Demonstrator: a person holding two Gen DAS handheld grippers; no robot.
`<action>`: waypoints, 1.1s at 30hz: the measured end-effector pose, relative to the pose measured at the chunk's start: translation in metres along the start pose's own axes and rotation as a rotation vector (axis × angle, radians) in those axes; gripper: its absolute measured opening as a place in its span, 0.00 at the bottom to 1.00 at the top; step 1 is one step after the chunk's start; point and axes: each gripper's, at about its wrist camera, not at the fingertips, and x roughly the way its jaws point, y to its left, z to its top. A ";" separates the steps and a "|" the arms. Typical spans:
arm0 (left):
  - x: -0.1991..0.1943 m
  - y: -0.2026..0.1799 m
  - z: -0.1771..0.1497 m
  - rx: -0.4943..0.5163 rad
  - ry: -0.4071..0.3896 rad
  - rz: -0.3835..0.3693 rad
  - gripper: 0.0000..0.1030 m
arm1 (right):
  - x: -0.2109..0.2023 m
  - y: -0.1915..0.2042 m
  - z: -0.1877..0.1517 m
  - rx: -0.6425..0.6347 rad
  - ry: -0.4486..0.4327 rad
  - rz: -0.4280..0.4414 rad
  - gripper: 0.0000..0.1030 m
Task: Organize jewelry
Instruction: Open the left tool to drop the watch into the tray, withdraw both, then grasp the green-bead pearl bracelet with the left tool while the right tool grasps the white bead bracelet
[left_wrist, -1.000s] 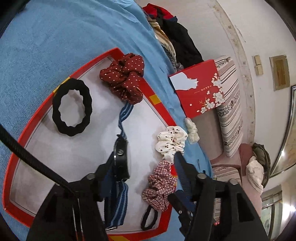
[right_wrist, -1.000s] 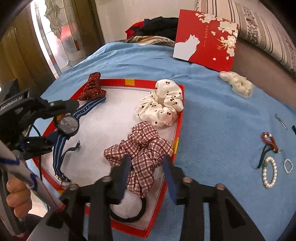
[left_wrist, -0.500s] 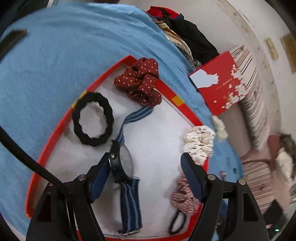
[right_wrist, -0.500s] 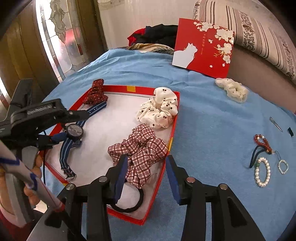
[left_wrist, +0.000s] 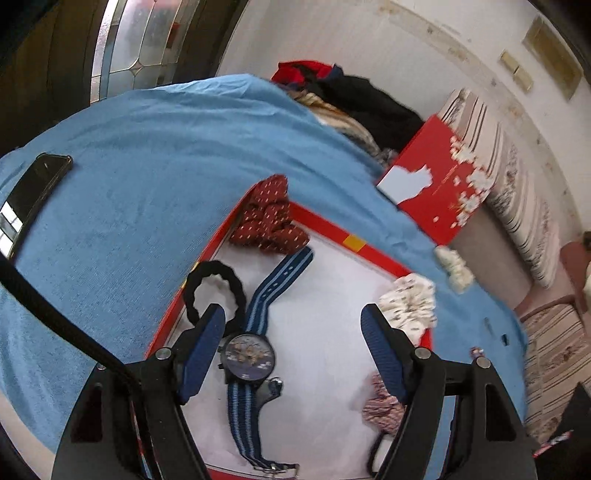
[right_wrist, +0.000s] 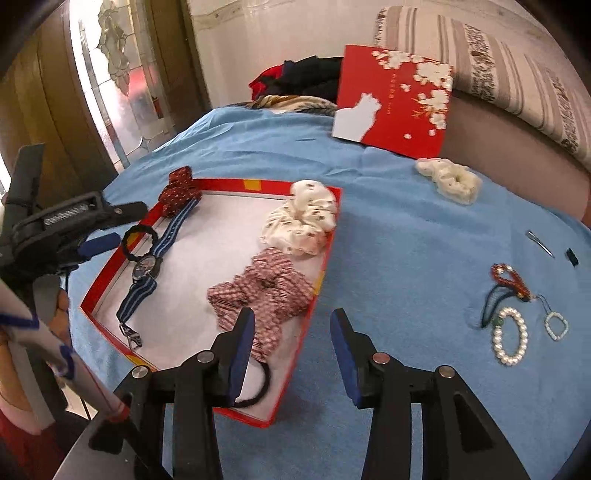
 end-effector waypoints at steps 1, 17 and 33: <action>-0.004 0.001 0.000 -0.011 -0.010 -0.018 0.73 | -0.004 -0.006 -0.002 0.009 -0.004 -0.004 0.45; 0.000 -0.111 -0.043 0.208 0.001 -0.122 0.73 | -0.076 -0.179 -0.054 0.275 -0.032 -0.202 0.48; 0.042 -0.213 -0.112 0.389 0.179 -0.217 0.73 | -0.070 -0.291 -0.086 0.476 -0.037 -0.247 0.50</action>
